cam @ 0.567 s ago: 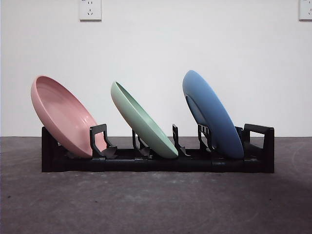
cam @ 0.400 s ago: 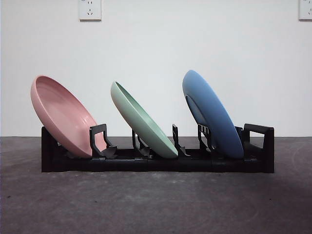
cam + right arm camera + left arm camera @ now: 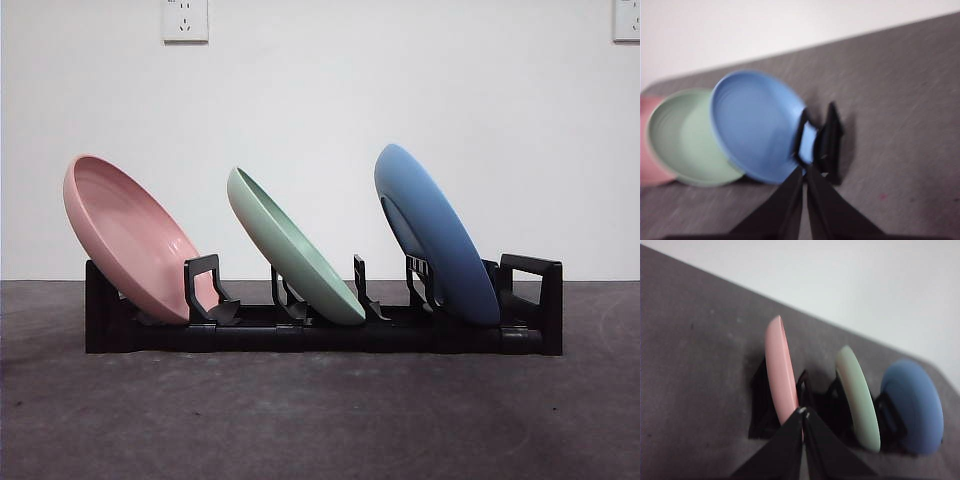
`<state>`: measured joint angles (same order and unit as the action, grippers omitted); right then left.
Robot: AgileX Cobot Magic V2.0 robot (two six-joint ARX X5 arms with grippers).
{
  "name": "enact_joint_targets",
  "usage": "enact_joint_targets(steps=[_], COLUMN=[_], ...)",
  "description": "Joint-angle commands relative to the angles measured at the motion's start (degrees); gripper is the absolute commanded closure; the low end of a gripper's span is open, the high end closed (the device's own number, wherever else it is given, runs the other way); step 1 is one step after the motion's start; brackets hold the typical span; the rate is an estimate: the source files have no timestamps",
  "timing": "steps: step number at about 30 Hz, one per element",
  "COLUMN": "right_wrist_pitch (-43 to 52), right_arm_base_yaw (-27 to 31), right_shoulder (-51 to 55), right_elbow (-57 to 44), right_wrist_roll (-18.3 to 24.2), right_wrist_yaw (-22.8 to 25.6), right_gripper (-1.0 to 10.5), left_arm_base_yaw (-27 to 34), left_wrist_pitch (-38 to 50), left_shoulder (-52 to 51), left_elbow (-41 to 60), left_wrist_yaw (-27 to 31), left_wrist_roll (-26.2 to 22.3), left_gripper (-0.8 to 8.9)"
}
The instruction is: Place the plate
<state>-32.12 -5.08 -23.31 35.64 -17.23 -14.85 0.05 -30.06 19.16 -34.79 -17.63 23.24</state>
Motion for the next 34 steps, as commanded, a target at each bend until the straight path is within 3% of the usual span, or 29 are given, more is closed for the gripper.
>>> enact_joint_targets(steps=[1, 4, 12, 14, 16, 18, 23, 34], right_wrist_pitch=[-4.04, -8.33, -15.67, -15.96, -16.0, -16.17, -16.46, -18.91], right_arm_base_yaw=[-0.04, -0.15, -3.21, -3.93, -4.46, -4.72, -6.4, -16.39], right_shoulder=[-6.36, -12.83, -27.34, -30.34, -32.15, -33.03, -35.89, -63.67], right_elbow=[5.46, 10.93, 22.84, 24.61, 25.31, 25.35, 27.15, 51.69], right_wrist_roll=[3.21, 4.39, 10.93, 12.09, 12.07, 11.96, 9.92, 9.22], right_wrist_yaw=[-2.64, -4.9, -4.59, -4.59, -4.37, -4.2, -4.63, -4.66], right_gripper=[9.3, 9.3, 9.3, 8.9, 7.3, 6.7, 6.7, 6.7], left_arm_base_yaw=[-0.04, -0.15, -1.36, -1.77, -1.86, -1.86, -1.86, -1.95], left_wrist_pitch=[-5.22, -11.8, -24.46, -24.24, -24.2, -24.17, -23.87, -24.0], left_shoulder=[5.84, 12.44, 27.28, 29.83, 31.02, 31.36, 31.36, 31.36], left_elbow=[-5.86, -11.28, -22.6, -23.85, -24.0, -24.0, -24.0, -24.0], left_wrist_yaw=[-1.09, -1.09, -1.09, -1.09, -1.09, -1.09, -1.07, -1.07], left_wrist_roll=[-6.43, -9.09, -12.76, -12.74, -12.74, -12.74, -12.74, -10.75], left_gripper=[8.03, 8.03, 7.89, 6.31, 5.27, 5.27, 5.29, 5.31])
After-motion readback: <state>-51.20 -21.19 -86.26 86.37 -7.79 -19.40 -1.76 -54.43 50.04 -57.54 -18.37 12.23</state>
